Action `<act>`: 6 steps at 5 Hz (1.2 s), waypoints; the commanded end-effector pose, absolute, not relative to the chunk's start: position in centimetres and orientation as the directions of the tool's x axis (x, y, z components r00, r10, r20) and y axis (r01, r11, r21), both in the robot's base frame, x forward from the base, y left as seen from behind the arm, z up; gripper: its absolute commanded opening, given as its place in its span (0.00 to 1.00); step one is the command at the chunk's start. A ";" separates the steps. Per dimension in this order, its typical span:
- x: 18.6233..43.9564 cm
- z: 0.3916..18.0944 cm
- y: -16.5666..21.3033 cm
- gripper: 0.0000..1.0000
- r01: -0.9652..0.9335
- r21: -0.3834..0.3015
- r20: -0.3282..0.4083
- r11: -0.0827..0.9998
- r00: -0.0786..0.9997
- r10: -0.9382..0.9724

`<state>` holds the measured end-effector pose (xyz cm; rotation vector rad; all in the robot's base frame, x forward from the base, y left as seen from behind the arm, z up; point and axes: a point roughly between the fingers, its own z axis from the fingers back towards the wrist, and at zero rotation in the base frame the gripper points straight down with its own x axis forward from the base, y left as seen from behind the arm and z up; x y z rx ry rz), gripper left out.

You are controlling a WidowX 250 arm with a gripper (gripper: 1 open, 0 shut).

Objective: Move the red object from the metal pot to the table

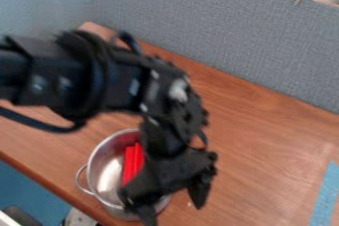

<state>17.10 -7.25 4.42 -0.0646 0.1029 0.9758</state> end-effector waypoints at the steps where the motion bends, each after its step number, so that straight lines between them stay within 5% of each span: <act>1: 17.2 9.0 -8.6 1.00 -0.831 0.010 -0.122 0.556 0.551 0.826; 2: 17.3 14.0 -8.4 1.00 -0.834 0.026 -0.074 0.552 0.549 0.833; 4: 19.1 10.3 0.2 1.00 -0.902 0.092 -0.110 0.422 0.412 0.905; 6: 20.0 10.2 1.2 1.00 -0.895 0.100 -0.087 0.434 0.427 0.900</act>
